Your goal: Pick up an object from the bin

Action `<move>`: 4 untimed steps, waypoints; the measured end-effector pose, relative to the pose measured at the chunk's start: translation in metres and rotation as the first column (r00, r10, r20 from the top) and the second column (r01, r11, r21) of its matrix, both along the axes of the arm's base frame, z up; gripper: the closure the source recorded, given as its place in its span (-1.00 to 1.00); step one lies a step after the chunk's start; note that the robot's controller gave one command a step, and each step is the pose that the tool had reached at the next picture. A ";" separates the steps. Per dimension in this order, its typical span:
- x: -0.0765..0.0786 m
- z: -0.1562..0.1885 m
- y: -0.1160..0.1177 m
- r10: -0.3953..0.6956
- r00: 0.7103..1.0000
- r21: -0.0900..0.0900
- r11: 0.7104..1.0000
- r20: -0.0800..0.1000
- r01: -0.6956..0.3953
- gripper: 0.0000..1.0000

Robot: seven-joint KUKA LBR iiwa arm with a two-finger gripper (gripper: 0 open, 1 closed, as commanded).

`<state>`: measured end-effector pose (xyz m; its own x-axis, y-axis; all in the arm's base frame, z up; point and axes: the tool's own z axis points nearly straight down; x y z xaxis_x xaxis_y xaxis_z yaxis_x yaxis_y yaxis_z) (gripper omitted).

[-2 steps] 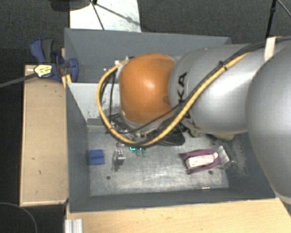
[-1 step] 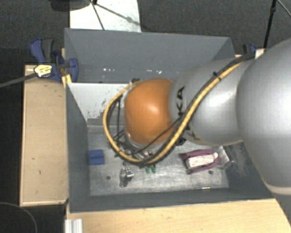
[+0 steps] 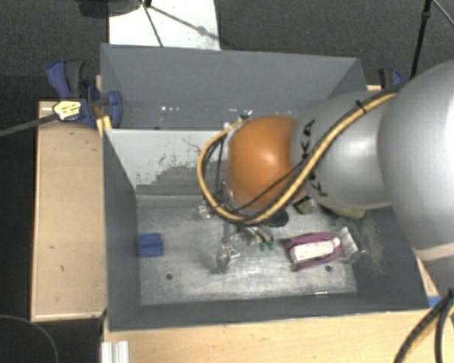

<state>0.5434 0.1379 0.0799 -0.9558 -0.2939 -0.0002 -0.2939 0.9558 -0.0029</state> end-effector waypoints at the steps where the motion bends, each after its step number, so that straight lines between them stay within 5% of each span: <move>1: 0.029 0.081 -0.005 -0.045 0.999 0.006 0.999 0.011 0.045 -1.00; 2: 0.046 0.081 -0.073 -0.034 0.999 0.000 0.999 0.006 0.034 -1.00; 3: 0.035 0.001 -0.087 -0.149 0.989 0.003 0.989 -0.003 0.149 -1.00; 4: 0.035 -0.009 -0.158 -0.164 0.986 0.003 0.986 0.001 0.164 -1.00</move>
Offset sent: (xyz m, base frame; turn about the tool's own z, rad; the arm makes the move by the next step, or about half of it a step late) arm 0.0253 -0.0047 0.0752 0.0386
